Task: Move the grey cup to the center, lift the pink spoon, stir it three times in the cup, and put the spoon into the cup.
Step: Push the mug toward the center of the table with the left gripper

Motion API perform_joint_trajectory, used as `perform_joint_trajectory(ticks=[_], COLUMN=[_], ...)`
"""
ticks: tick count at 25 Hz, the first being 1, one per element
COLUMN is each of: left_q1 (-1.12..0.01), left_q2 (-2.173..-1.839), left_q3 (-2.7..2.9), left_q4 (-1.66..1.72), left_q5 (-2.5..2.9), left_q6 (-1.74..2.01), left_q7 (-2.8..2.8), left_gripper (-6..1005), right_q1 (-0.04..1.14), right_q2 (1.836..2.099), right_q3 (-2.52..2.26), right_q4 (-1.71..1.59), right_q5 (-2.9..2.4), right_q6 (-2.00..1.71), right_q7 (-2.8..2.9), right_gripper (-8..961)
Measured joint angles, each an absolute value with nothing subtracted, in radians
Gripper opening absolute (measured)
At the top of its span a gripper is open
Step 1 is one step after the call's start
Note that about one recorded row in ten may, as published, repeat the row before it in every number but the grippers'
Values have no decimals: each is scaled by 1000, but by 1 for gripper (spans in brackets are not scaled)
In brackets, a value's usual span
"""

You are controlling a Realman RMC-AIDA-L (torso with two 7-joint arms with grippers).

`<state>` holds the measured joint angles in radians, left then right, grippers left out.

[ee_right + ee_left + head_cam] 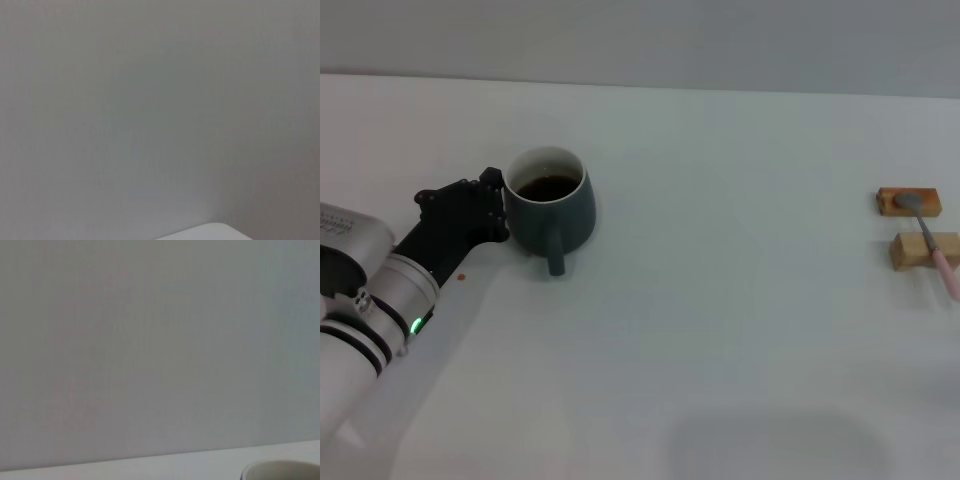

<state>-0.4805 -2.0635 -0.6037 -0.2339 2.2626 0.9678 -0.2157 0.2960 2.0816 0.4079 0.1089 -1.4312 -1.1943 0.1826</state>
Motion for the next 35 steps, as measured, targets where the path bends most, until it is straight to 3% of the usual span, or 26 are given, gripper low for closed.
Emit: perform_joint_trajectory(ticks=[35], left_q1=[-506], left_q2=[-2063], left_q3=[-657], left_q4=[-250], left_q5=[2373], left_q6=[939], left_q7=[-214], left_gripper=[40], right_q1=[304], right_q2=[2082], right_q3=[408], right_q4=[111], right_q5=[-1431], right_q6=[-1187], right_q7=[183], right_gripper=[573])
